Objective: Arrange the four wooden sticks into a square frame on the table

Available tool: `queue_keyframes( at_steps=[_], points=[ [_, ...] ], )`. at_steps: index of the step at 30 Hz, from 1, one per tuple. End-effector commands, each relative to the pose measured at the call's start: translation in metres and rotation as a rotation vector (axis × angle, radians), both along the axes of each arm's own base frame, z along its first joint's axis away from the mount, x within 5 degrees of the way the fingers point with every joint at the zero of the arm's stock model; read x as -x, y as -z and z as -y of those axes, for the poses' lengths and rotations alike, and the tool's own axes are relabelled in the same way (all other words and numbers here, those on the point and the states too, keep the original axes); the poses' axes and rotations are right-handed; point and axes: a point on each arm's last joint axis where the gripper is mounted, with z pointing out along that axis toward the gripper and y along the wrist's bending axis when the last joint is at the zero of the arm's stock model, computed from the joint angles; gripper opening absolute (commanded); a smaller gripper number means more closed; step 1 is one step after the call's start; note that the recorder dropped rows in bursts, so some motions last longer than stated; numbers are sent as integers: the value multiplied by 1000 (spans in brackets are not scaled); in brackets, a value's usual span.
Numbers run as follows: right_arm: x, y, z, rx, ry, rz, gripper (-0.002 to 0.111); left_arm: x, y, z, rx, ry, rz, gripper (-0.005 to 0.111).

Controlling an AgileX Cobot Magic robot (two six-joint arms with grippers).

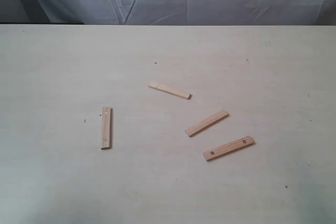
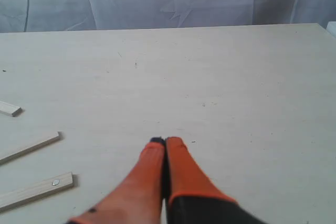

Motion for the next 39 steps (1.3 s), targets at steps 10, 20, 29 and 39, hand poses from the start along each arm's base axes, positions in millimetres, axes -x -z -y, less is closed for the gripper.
queue_keyframes(
  at_steps=[10,20,29,39],
  points=[
    [0,-1,0,1,6,18,0,0,0,0,0,-6,14,0],
    [0,-1,0,1,6,18,0,0,0,0,-6,-6,14,0],
    [0,-1,0,1,6,18,0,0,0,-1,-11,-7,14,0],
    [0,-1,0,1,6,18,0,-3,-18,3,-51,34,210,0]
  ],
)
